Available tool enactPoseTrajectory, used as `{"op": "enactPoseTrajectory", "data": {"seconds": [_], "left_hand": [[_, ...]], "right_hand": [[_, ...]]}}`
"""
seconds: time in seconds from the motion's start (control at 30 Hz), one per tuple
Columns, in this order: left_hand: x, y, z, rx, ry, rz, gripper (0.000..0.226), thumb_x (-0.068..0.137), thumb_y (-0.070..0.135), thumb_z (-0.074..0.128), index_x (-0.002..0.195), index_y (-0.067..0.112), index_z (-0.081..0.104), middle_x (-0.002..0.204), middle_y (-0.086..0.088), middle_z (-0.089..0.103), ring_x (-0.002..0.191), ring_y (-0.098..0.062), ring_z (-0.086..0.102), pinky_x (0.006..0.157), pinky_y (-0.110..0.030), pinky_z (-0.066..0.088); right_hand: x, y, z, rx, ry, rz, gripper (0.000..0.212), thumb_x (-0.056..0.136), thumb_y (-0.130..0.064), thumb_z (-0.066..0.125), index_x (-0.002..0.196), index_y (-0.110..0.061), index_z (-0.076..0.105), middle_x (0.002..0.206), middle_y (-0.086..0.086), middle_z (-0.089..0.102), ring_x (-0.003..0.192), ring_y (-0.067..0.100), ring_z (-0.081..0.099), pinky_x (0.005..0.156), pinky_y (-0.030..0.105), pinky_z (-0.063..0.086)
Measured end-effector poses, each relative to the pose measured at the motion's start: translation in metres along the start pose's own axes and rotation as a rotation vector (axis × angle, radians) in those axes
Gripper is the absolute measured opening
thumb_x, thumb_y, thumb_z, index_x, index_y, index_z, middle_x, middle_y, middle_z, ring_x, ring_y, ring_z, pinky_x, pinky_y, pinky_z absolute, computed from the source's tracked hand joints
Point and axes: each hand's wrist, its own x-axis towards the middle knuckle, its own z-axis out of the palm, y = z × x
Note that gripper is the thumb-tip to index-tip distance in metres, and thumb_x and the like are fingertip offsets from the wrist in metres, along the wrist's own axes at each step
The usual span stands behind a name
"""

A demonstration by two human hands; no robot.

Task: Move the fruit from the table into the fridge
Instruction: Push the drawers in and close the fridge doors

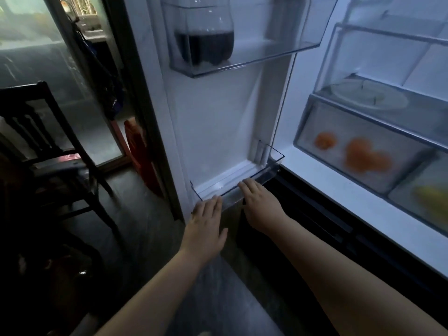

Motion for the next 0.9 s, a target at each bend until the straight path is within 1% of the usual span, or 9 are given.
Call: {"op": "enactPoseTrajectory", "data": {"seconds": [0.13, 0.3, 0.4, 0.5, 0.53, 0.6, 0.67, 0.8, 0.9], "left_hand": [[-0.011, 0.030, 0.002, 0.050, -0.028, 0.070, 0.080, 0.094, 0.049, 0.037, 0.149, 0.009, -0.005, 0.158, -0.006, 0.007, 0.140, -0.022, 0.008, 0.116, -0.034, 0.010], [-0.016, 0.065, 0.007, 0.001, -0.051, 0.124, 0.080, 0.093, 0.045, 0.041, 0.150, 0.012, -0.004, 0.158, -0.005, 0.007, 0.141, -0.021, 0.007, 0.116, -0.033, 0.009], [-0.018, 0.084, 0.007, -0.011, -0.072, 0.154, 0.081, 0.093, 0.043, 0.042, 0.150, 0.011, -0.006, 0.159, -0.005, -0.003, 0.143, -0.020, -0.001, 0.116, -0.032, 0.001], [-0.020, 0.101, 0.012, -0.016, -0.146, 0.189, 0.084, 0.093, 0.045, 0.041, 0.149, 0.008, -0.010, 0.157, -0.007, -0.017, 0.144, -0.021, -0.013, 0.118, -0.036, -0.001], [-0.023, 0.104, 0.015, 0.001, -0.131, 0.205, 0.085, 0.092, 0.045, 0.043, 0.149, 0.006, -0.007, 0.156, -0.009, -0.017, 0.145, -0.023, -0.012, 0.119, -0.038, 0.003], [-0.033, 0.109, 0.018, 0.054, -0.053, 0.233, 0.087, 0.085, 0.045, 0.054, 0.148, 0.001, 0.012, 0.157, -0.016, 0.003, 0.145, -0.029, 0.006, 0.117, -0.042, 0.016], [-0.045, 0.110, 0.023, 0.097, -0.014, 0.293, 0.088, 0.080, 0.045, 0.061, 0.146, 0.001, 0.023, 0.156, -0.017, 0.015, 0.143, -0.031, 0.016, 0.115, -0.045, 0.019], [-0.054, 0.107, 0.017, 0.205, 0.051, 0.364, 0.086, 0.078, 0.038, 0.064, 0.146, 0.002, 0.025, 0.157, -0.015, 0.013, 0.145, -0.029, 0.012, 0.112, -0.043, 0.016], [-0.058, 0.111, 0.010, 0.208, 0.106, 0.394, 0.085, 0.077, 0.034, 0.063, 0.148, 0.005, 0.024, 0.157, -0.012, 0.014, 0.145, -0.027, 0.013, 0.112, -0.045, 0.020]], "right_hand": [[-0.025, 0.016, -0.002, 0.018, -0.016, 0.063, 0.064, 0.095, -0.026, 0.043, 0.150, -0.010, 0.015, 0.158, 0.008, 0.013, 0.146, 0.022, 0.007, 0.118, 0.039, 0.014], [-0.061, 0.034, 0.000, 0.060, -0.013, 0.054, 0.066, 0.095, -0.025, 0.045, 0.151, -0.013, 0.012, 0.159, 0.005, 0.009, 0.146, 0.020, 0.001, 0.118, 0.037, 0.012], [-0.077, 0.038, -0.001, 0.109, 0.026, 0.004, 0.061, 0.094, -0.019, 0.047, 0.149, -0.011, 0.021, 0.158, 0.006, 0.015, 0.146, 0.020, 0.006, 0.119, 0.034, 0.010], [-0.091, 0.046, 0.001, 0.143, 0.036, -0.009, 0.060, 0.094, -0.017, 0.048, 0.148, -0.010, 0.023, 0.157, 0.007, 0.018, 0.146, 0.021, 0.010, 0.119, 0.035, 0.012], [-0.095, 0.051, 0.002, 0.143, 0.039, 0.006, 0.061, 0.095, -0.019, 0.048, 0.149, -0.011, 0.022, 0.157, 0.006, 0.016, 0.146, 0.021, 0.009, 0.119, 0.035, 0.012], [-0.101, 0.059, 0.000, 0.116, 0.023, 0.032, 0.063, 0.095, -0.023, 0.048, 0.150, -0.015, 0.017, 0.158, 0.002, 0.011, 0.146, 0.020, 0.006, 0.118, 0.035, 0.012], [-0.107, 0.065, -0.005, 0.111, 0.012, 0.067, 0.064, 0.096, -0.027, 0.047, 0.151, -0.016, 0.015, 0.159, 0.001, 0.009, 0.146, 0.018, 0.004, 0.118, 0.035, 0.013], [-0.123, 0.062, -0.009, 0.130, 0.072, 0.082, 0.062, 0.096, -0.029, 0.048, 0.150, -0.014, 0.020, 0.158, 0.002, 0.013, 0.146, 0.018, 0.007, 0.117, 0.029, 0.010], [-0.136, 0.054, -0.003, 0.155, 0.179, 0.013, 0.060, 0.092, -0.025, 0.057, 0.145, -0.007, 0.034, 0.152, 0.011, 0.030, 0.143, 0.024, 0.022, 0.116, 0.034, 0.017]]}}
